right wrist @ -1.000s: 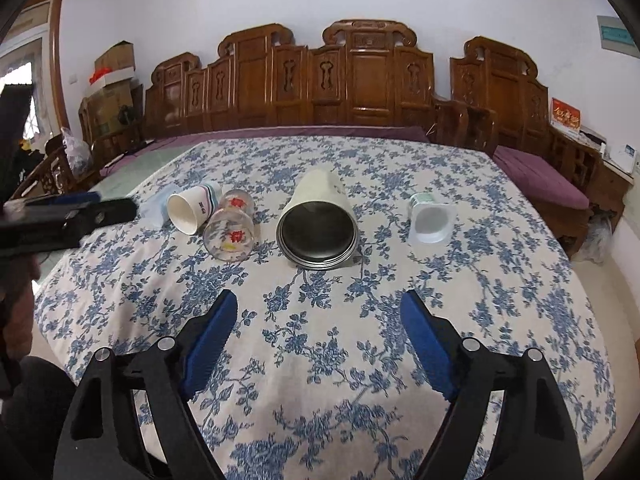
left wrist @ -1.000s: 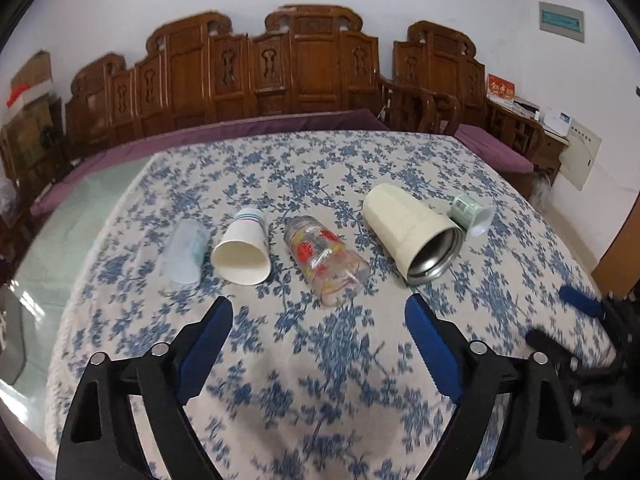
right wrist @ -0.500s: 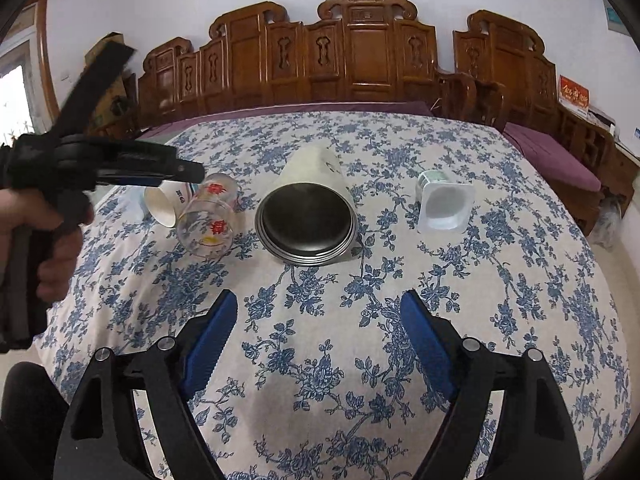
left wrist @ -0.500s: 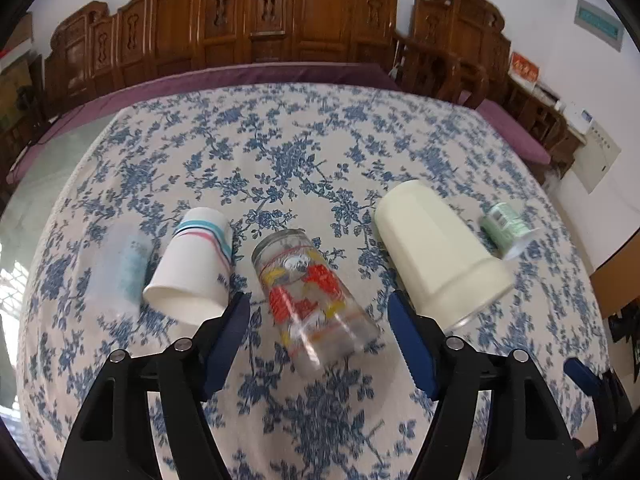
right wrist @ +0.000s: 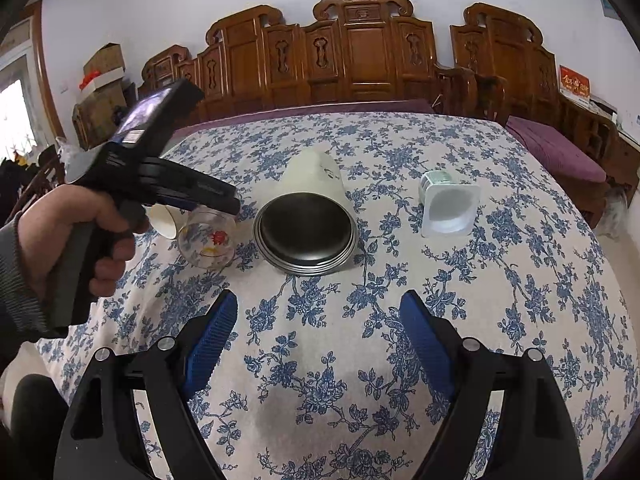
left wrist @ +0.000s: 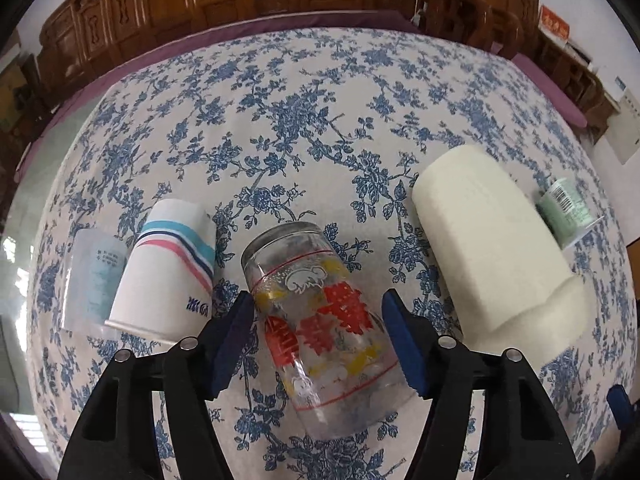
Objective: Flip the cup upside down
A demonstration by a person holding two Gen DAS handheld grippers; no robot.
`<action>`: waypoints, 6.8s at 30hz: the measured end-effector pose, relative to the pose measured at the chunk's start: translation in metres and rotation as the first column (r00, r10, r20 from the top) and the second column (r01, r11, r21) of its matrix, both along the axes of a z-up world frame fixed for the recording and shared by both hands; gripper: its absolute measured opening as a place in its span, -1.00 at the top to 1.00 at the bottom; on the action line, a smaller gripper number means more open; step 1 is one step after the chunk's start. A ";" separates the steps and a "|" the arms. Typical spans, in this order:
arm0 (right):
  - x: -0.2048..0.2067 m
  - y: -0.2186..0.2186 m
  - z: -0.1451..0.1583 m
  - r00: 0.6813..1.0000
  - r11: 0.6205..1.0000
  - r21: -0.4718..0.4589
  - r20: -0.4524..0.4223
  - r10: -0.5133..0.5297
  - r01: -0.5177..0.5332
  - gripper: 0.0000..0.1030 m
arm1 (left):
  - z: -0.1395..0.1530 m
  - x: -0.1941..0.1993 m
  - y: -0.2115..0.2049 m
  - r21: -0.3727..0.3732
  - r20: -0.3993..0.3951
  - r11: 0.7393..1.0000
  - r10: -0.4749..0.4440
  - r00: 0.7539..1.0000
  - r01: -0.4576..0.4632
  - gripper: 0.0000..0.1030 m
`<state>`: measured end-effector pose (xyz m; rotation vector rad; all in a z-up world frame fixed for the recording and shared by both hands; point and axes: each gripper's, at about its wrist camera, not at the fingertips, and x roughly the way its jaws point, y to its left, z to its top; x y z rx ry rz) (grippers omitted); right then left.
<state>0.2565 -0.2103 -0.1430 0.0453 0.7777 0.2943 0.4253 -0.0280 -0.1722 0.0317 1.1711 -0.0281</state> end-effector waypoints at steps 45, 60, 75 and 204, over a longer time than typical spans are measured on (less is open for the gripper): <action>-0.050 -0.031 0.014 0.994 0.994 -0.060 0.052 -0.092 0.096 -0.66 | -0.010 -0.161 -0.026 -0.163 0.029 0.973 -0.160 0.987 0.163 -0.10; -0.047 -0.012 0.024 0.998 0.995 -0.077 0.048 -0.052 0.056 -0.66 | 0.036 -0.196 0.017 -0.164 0.232 0.980 -0.073 0.970 0.113 -0.50; -0.028 0.077 0.015 0.994 0.995 -0.034 -0.063 0.086 -0.089 -0.66 | 0.073 -0.227 0.097 -0.068 0.452 0.997 0.055 0.890 -0.027 -0.85; -0.223 0.008 0.166 0.929 0.998 0.061 0.367 -0.045 0.024 -0.95 | 0.187 -0.401 0.030 -0.054 0.651 0.998 0.043 0.758 -0.010 -0.85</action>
